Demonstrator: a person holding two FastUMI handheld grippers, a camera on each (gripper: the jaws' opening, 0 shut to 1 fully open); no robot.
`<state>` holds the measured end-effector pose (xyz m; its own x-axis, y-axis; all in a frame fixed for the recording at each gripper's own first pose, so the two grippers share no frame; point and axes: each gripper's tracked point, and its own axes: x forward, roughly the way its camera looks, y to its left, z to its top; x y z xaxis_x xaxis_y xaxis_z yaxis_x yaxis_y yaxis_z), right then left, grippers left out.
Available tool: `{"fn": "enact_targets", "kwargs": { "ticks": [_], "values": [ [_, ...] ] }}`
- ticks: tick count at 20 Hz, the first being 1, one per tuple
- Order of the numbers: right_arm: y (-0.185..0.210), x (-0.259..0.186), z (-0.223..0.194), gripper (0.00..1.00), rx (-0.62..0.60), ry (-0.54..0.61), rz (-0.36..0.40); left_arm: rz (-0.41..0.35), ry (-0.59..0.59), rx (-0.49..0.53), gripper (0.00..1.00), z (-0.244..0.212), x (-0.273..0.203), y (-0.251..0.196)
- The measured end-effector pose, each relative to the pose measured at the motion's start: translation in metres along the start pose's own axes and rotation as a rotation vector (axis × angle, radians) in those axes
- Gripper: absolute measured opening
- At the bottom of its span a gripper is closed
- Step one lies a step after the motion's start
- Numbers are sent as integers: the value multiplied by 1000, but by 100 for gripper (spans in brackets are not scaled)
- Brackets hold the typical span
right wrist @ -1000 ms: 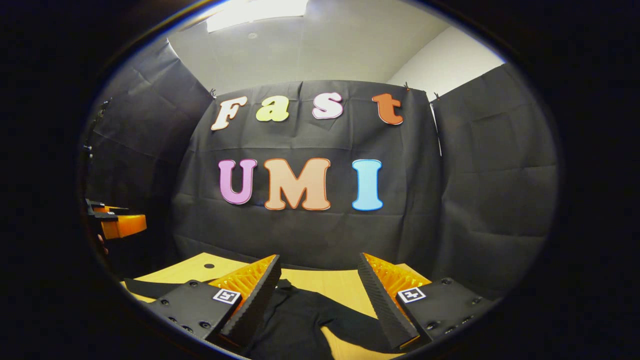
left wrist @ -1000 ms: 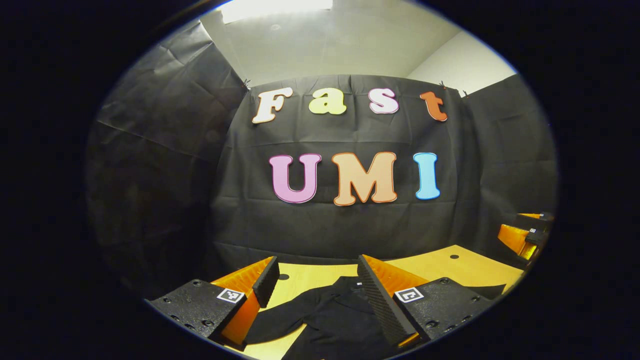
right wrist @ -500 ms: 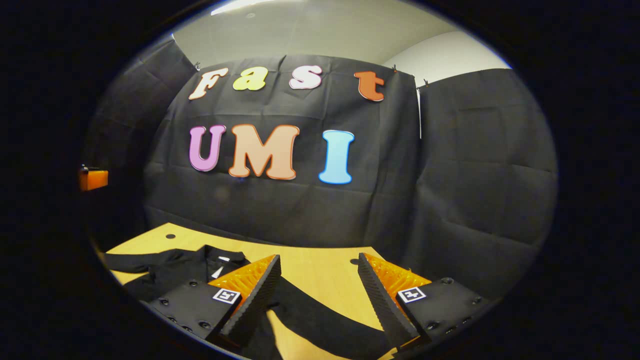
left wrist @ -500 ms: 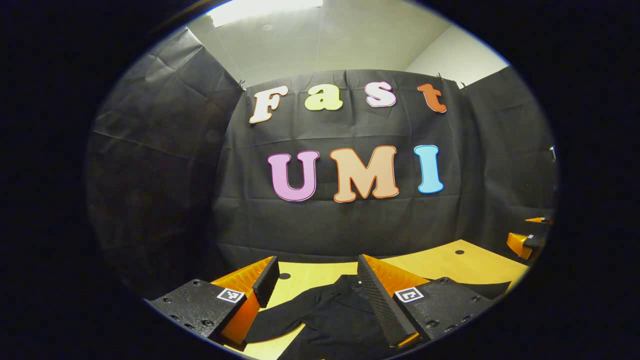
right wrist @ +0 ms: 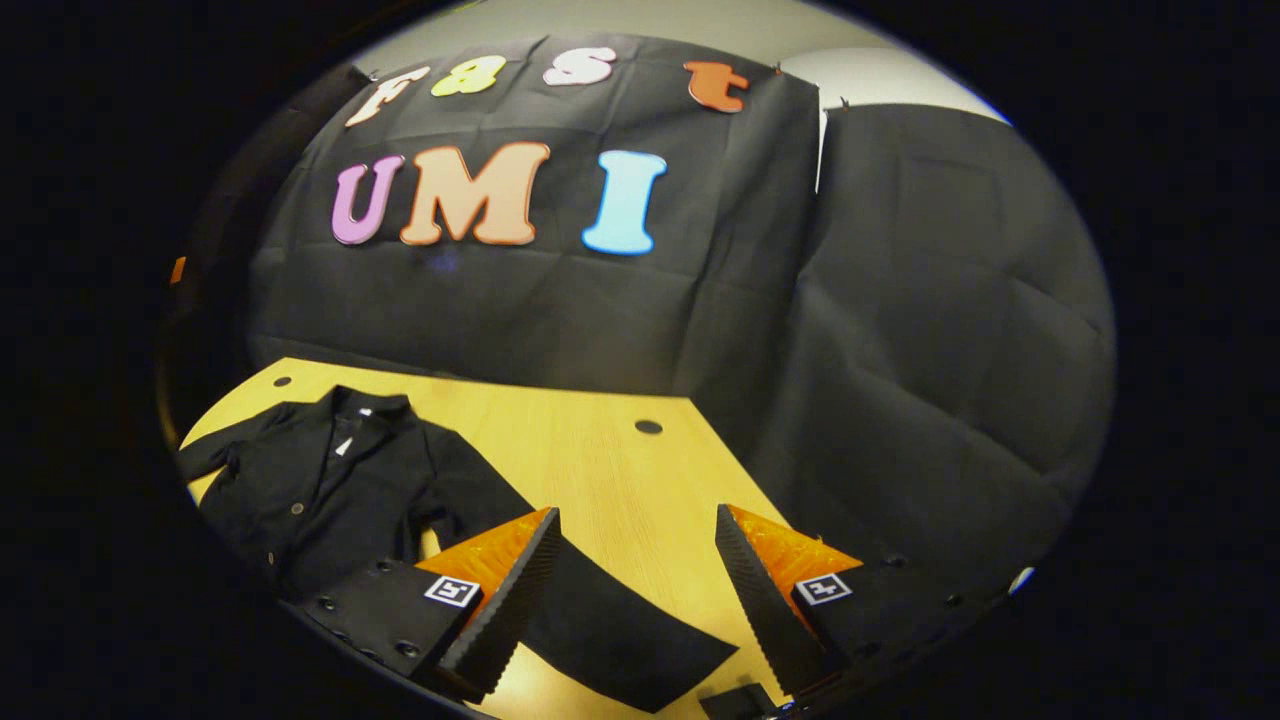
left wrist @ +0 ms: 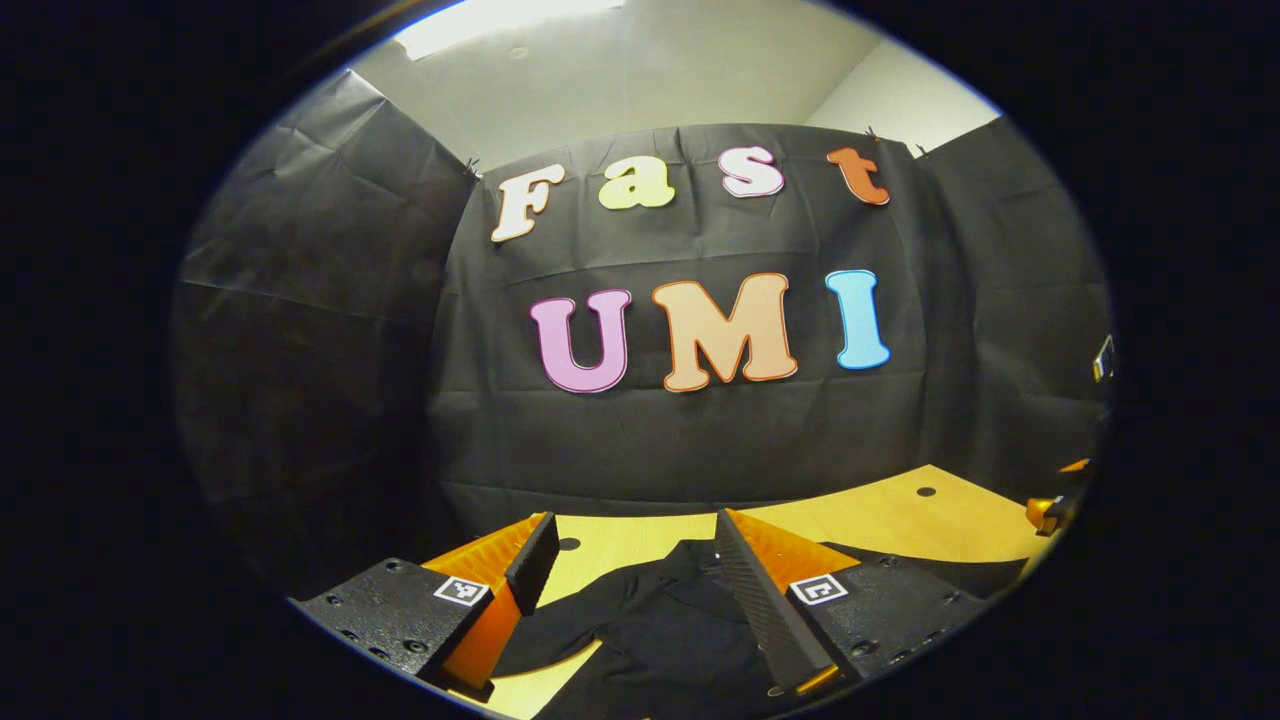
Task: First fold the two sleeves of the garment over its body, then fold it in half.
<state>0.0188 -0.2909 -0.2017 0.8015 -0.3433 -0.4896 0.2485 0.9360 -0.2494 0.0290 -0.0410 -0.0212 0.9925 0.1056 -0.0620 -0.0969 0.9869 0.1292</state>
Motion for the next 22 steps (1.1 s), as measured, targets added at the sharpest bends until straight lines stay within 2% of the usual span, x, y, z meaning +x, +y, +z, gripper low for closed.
{"fn": "enact_targets", "kwargs": {
  "ticks": [5, 6, 7, 8, 12, 13, 14, 16, 17, 20, 21, 22],
  "values": [
    [-16, 29, -65, 99, 51, 196, 29, 8, 22, 21, 97, -5, 2, -19],
    [-20, 35, -82, 100, 44, 238, 24, 8, 27, 24, 90, -6, 2, -23],
    [-24, 39, -94, 100, 37, 274, 20, 7, 31, 26, 97, -7, 2, -28],
    [-29, 41, -107, 99, 36, 303, 21, 5, 34, 27, 94, -7, 3, -33],
    [-41, 48, -145, 99, 45, 397, 18, 9, 48, 22, 94, -10, 2, -46],
    [-44, 49, -154, 99, 48, 425, 17, 11, 49, 24, 90, -10, 0, -48],
    [-41, 49, -162, 100, 57, 455, 19, 11, 49, 28, 97, -10, 0, -50],
    [-41, 46, -177, 100, 72, 529, 50, 12, 45, 37, 97, -8, 1, -51],
    [-43, 48, -174, 99, 106, 529, 56, 14, 40, 40, 94, -6, -1, -51],
    [-42, 49, -178, 99, 134, 543, 80, 7, 29, 24, 97, -5, 0, -52],
    [-39, 49, -177, 95, 116, 542, 99, 2, 30, 9, 97, -6, 0, -52],
    [-34, 49, -177, 86, 99, 542, 113, 0, 36, -5, 97, -9, 1, -52]
  ]
}}
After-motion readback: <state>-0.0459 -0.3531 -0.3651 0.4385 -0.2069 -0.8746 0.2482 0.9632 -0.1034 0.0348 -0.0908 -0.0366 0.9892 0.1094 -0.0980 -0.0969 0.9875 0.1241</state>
